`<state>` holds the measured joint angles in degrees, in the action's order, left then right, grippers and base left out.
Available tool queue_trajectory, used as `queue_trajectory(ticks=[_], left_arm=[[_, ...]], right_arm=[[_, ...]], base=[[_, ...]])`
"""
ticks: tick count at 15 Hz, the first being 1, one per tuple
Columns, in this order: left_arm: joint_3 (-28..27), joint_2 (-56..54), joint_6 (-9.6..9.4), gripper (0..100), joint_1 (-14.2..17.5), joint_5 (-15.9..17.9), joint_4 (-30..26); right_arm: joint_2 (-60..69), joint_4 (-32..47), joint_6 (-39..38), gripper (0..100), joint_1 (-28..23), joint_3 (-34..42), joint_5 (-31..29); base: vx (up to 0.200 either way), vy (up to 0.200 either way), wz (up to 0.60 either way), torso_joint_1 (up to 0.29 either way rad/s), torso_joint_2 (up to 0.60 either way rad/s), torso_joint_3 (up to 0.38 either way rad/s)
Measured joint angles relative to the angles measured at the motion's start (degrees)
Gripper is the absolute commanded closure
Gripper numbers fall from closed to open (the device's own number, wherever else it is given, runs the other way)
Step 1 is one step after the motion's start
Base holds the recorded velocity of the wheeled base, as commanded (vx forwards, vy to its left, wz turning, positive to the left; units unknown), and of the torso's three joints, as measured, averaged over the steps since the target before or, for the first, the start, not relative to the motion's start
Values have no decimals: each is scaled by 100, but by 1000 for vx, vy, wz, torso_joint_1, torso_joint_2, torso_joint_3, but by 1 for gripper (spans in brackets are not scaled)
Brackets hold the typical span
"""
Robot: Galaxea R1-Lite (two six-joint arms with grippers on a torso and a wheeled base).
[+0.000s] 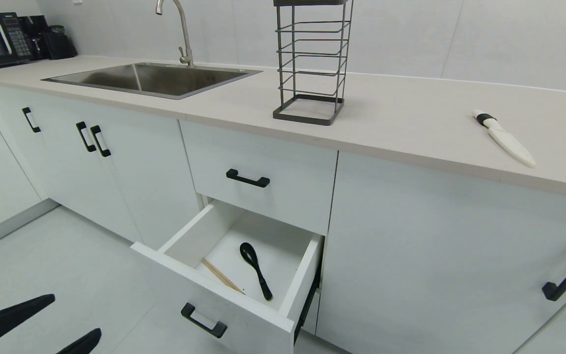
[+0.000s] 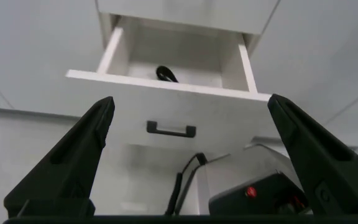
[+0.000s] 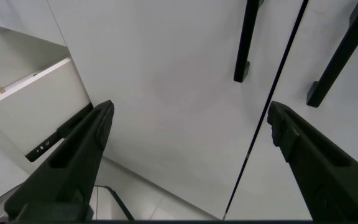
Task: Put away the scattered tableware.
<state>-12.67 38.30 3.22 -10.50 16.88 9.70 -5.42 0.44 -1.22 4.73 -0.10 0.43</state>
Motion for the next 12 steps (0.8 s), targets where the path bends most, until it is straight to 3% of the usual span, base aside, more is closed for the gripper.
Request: queue_trajectory(ticks=[6, 12], left_arm=[[29, 1545, -38, 0, -193, 2, 433], [280, 3038, -289, 0, -196, -2, 1281]], right_arm=[[-2, 0, 0, 0, 0, 0, 0], [-5, 0, 0, 0, 0, 0, 0]], base=[[0, 0, 0, 0, 0, 0], [0, 0, 0, 0, 0, 0]])
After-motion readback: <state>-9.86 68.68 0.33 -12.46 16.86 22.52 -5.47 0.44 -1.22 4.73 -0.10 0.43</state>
